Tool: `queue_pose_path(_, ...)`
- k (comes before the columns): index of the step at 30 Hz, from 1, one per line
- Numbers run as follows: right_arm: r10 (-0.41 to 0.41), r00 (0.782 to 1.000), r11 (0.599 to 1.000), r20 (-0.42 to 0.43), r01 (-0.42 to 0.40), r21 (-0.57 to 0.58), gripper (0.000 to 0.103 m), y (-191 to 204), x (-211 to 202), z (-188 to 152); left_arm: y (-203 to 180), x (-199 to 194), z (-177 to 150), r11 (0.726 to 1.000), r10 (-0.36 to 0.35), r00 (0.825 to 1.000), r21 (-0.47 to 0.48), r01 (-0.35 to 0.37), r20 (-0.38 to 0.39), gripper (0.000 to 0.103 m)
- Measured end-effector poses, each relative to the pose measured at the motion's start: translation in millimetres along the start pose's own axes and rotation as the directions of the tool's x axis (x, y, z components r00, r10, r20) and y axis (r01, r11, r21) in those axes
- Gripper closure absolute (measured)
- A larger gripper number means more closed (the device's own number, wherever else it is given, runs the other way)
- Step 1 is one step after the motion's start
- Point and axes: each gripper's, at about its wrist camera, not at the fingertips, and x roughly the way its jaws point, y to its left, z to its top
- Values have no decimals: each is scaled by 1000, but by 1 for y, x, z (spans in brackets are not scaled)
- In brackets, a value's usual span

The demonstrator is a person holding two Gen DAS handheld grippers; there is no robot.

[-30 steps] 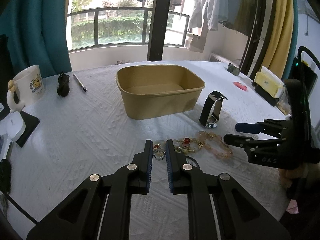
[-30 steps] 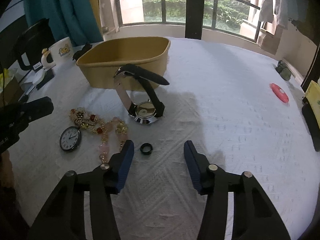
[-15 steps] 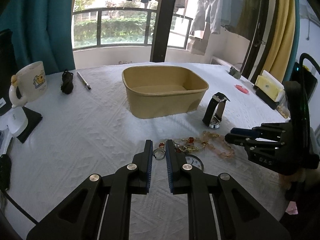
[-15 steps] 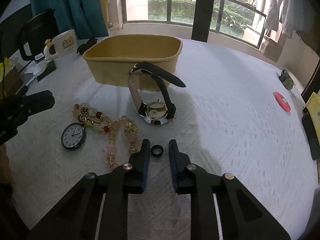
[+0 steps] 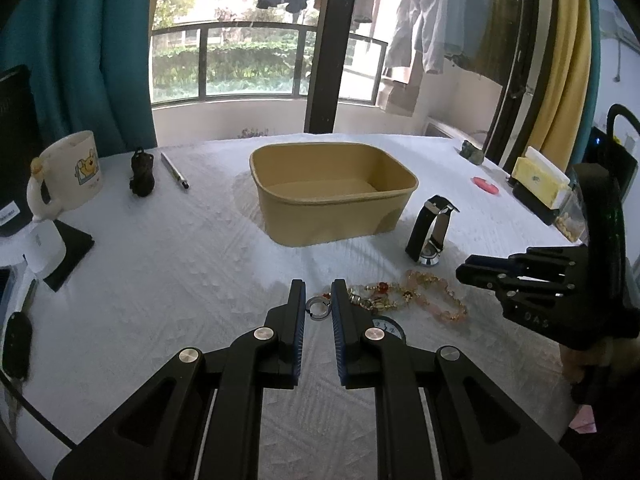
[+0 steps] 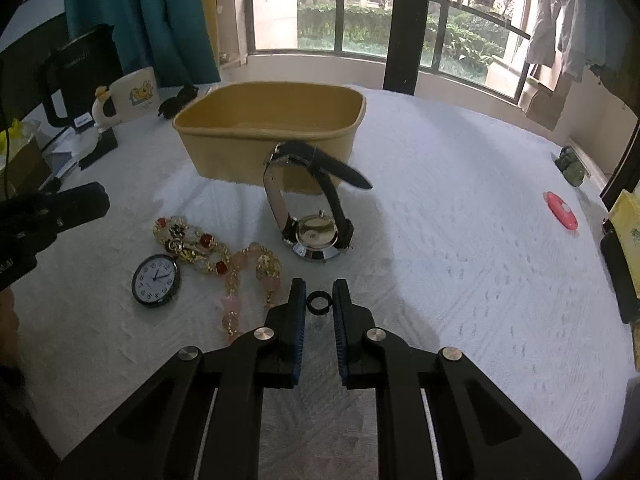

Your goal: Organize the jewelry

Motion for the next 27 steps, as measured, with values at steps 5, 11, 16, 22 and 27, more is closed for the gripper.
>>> queue_pose_path(5, 2, 999, 1000, 34, -2, 10, 90, -5, -10, 6, -3, -3, 9, 1000, 7, 1000, 12, -7, 13, 88)
queue_pose_path(11, -7, 996, 1000, 83, 4, 28, 90, -16, -22, 17, -7, -4, 24, 999, 13, 999, 34, -14, 35, 88)
queue_pose_path(16, -13, 993, 999, 120, 10, 32, 90, -24, -30, 28, -10, -2, 39, 998, 10, 999, 57, -13, 51, 88)
queue_pose_path(22, -27, 987, 999, 157, 21, 36, 90, -32, -35, 43, -8, 3, 53, 997, 4, 998, 72, -9, 66, 88)
queue_pose_path(27, -24, 984, 1000, 177, 21, 20, 90, -32, -32, 55, -6, 15, 62, 997, -6, 998, 82, 1, 69, 88)
